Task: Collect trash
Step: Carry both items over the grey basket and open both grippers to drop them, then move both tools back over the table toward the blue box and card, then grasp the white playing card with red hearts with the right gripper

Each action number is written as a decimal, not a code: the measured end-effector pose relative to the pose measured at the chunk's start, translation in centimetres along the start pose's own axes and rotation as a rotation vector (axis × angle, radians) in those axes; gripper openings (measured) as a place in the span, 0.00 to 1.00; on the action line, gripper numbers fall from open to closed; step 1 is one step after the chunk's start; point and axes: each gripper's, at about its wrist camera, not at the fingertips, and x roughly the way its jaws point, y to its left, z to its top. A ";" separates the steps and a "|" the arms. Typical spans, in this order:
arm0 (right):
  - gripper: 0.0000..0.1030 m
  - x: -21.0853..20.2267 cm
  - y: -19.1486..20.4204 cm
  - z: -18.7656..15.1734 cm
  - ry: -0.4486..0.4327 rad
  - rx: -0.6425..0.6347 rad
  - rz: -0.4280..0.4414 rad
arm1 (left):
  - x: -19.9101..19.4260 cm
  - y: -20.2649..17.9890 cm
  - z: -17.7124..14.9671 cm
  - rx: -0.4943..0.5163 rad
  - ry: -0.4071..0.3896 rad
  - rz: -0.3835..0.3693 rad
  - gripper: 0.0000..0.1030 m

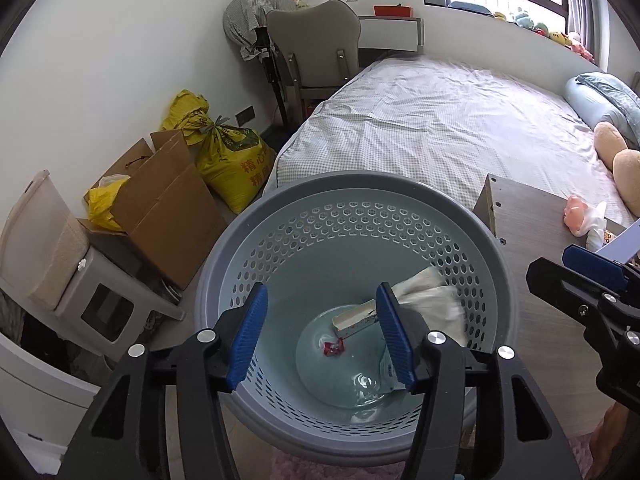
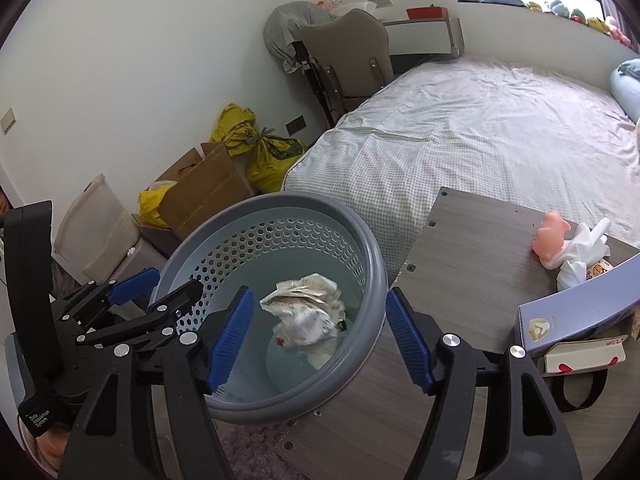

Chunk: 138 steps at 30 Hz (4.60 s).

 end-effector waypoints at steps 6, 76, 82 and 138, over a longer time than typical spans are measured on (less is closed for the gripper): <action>0.65 -0.2 -0.1 -0.2 -0.003 0.004 -0.001 | -0.1 -0.2 0.0 0.000 0.003 -0.008 0.53; 0.81 -8.1 -14.5 -6.5 -0.046 0.287 -0.283 | -1.4 -15.2 0.1 0.243 -0.017 -0.285 0.53; 0.92 -6.0 -14.2 -5.5 -0.019 0.249 -0.309 | -1.0 -14.3 0.4 0.217 -0.013 -0.279 0.53; 0.83 -12.4 -17.6 -9.7 -0.079 0.377 -0.373 | -1.7 -19.3 1.8 0.369 -0.039 -0.419 0.53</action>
